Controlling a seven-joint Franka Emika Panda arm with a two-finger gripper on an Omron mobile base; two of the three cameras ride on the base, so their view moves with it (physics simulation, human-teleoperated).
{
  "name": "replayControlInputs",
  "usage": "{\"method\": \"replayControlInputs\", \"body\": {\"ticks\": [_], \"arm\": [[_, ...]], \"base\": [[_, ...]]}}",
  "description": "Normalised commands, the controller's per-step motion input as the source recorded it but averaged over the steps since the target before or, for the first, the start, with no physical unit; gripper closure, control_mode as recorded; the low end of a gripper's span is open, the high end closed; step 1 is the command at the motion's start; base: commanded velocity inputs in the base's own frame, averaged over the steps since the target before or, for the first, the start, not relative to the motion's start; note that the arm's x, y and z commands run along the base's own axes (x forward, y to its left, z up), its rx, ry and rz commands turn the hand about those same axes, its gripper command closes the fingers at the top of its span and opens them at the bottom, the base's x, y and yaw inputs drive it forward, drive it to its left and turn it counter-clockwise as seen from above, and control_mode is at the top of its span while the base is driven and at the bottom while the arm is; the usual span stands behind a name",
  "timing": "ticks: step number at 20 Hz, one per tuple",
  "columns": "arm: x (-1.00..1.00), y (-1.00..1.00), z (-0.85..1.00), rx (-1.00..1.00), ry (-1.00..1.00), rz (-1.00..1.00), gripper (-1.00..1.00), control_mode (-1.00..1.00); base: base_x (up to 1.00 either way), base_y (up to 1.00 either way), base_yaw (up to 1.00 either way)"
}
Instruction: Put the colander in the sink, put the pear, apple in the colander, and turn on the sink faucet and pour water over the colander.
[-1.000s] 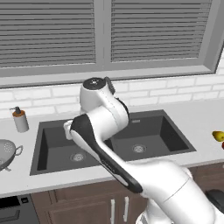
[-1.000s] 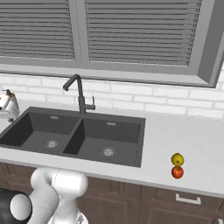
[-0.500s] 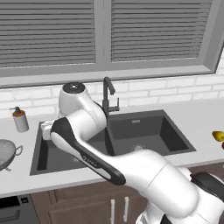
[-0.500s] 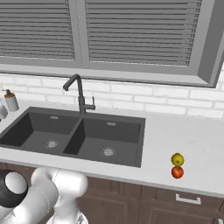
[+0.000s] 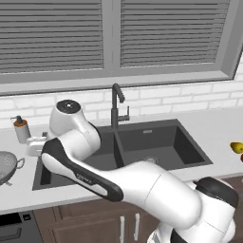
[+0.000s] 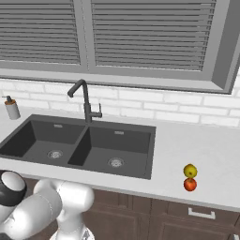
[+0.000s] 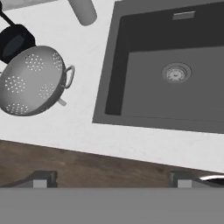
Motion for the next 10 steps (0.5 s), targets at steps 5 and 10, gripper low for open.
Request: {"method": "replayControlInputs", "body": {"ticks": [5, 10], "arm": [[0.28, 0.44, -0.10, 0.08, 0.00, -0.01, -1.00, -1.00], [0.41, 0.63, -0.20, 0.01, 0.04, -0.02, -1.00, -1.00]], "base": [[0.00, 0.00, 0.00], [0.00, 0.00, 0.00]]}}
